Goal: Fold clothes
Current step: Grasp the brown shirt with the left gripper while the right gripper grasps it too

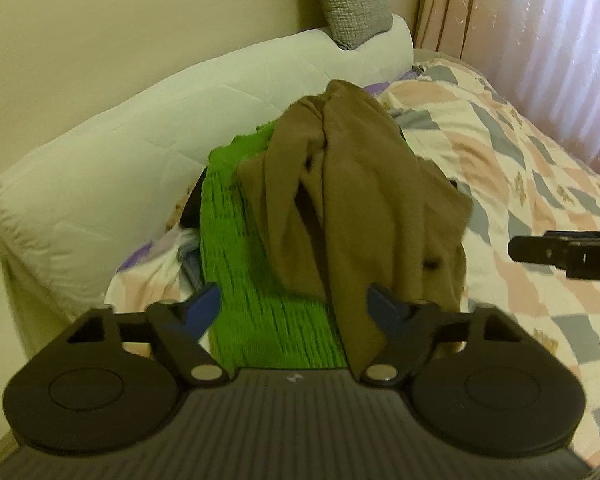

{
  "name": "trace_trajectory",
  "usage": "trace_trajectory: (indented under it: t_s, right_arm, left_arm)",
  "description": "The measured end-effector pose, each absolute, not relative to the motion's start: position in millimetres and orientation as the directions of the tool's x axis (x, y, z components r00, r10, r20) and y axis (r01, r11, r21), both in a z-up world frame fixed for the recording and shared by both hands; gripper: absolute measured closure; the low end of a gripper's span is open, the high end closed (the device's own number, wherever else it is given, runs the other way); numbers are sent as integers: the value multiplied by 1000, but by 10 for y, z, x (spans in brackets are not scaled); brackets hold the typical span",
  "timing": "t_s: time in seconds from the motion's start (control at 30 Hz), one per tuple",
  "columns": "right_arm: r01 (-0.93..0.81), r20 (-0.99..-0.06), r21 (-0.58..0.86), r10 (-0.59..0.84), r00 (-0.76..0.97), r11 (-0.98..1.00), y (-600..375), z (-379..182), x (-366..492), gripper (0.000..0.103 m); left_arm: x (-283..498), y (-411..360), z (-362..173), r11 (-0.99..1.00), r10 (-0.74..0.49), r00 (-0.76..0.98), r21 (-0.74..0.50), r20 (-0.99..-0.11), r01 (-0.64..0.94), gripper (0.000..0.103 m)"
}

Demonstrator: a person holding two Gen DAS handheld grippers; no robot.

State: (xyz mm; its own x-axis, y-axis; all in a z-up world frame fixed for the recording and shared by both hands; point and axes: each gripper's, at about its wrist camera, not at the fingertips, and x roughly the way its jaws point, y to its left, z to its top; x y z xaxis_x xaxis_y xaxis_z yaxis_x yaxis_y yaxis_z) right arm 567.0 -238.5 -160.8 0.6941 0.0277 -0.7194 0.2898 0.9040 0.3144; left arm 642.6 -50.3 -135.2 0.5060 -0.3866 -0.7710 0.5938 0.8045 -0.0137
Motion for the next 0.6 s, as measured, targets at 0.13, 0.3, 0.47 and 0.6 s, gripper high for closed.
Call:
trace_trajectory:
  t_s: [0.13, 0.3, 0.47, 0.6]
  right_arm:
    - [294, -687, 390, 64, 724, 873, -2642, -1695, 6128, 44]
    - [316, -663, 523, 144, 735, 792, -2961, -1933, 6672, 44]
    - [349, -673, 590, 205, 710, 728, -3070, -2285, 7062, 43]
    - [303, -621, 658, 269, 737, 690, -3091, -2413, 7073, 88]
  left_arm:
    - [6854, -748, -1405, 799, -406, 508, -25, -760, 601, 41]
    - [7356, -1046, -1516, 798, -434, 495, -66, -753, 599, 42]
    - [7677, -1328, -1799, 785, -432, 445, -83, -785, 614, 42]
    - [7727, -1398, -2007, 763, -443, 411, -95, -797, 639, 81]
